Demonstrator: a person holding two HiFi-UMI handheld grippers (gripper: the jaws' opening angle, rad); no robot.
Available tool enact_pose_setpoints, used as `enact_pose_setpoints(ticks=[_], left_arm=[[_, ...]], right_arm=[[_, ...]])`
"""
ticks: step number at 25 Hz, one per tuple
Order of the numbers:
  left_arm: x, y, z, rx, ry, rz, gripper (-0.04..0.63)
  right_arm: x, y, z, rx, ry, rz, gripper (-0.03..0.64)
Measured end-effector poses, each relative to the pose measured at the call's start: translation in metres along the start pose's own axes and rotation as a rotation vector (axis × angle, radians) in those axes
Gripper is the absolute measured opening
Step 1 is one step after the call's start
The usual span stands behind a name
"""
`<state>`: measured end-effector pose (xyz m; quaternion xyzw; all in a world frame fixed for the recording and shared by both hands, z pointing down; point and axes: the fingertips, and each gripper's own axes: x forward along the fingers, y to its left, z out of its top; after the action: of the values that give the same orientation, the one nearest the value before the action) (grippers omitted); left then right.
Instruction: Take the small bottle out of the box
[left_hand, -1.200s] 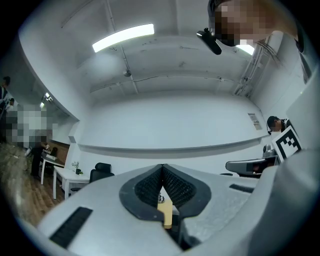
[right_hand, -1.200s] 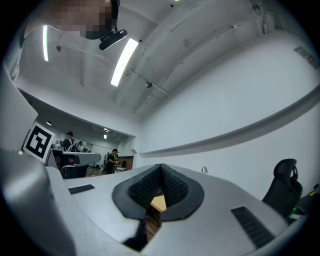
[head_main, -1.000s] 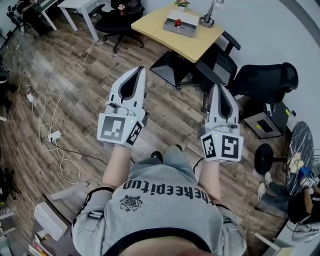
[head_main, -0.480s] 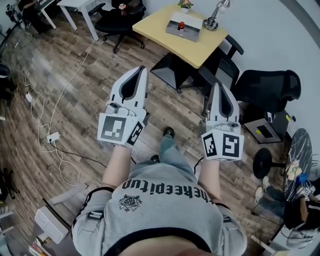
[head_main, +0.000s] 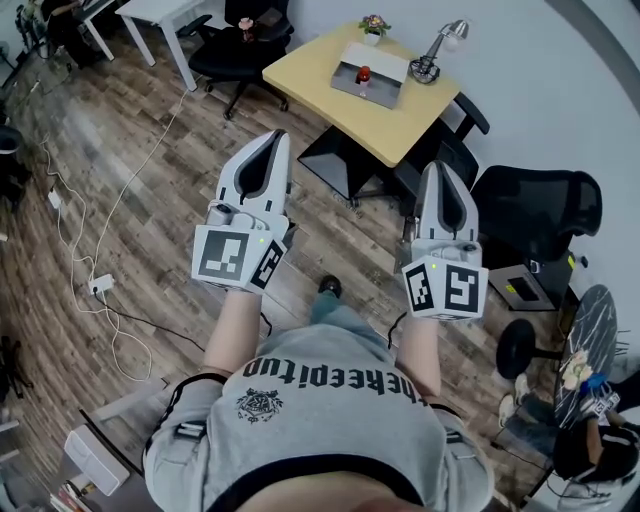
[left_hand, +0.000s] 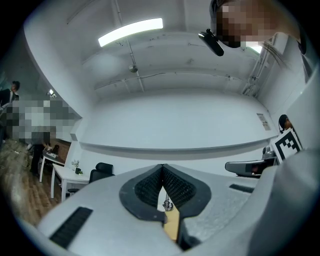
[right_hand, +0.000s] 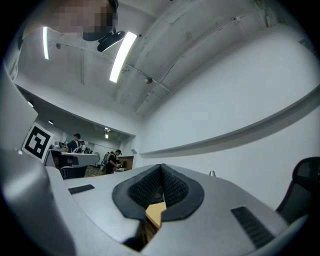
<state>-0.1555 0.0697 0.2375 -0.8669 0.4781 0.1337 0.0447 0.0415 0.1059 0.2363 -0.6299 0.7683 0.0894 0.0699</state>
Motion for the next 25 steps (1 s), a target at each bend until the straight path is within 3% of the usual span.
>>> enact_pose_setpoints(ticks=[17, 25], left_arm=[[0.13, -0.002, -0.035, 0.024, -0.006, -0.008, 0.003], [0.163, -0.003, -0.055, 0.037, 0.018, 0.013, 0.003]], right_arm=[[0.098, -0.091, -0.025, 0.0, -0.016, 0.012, 0.001], [0.125, -0.117, -0.042, 0.016, -0.006, 0.036, 0.002]])
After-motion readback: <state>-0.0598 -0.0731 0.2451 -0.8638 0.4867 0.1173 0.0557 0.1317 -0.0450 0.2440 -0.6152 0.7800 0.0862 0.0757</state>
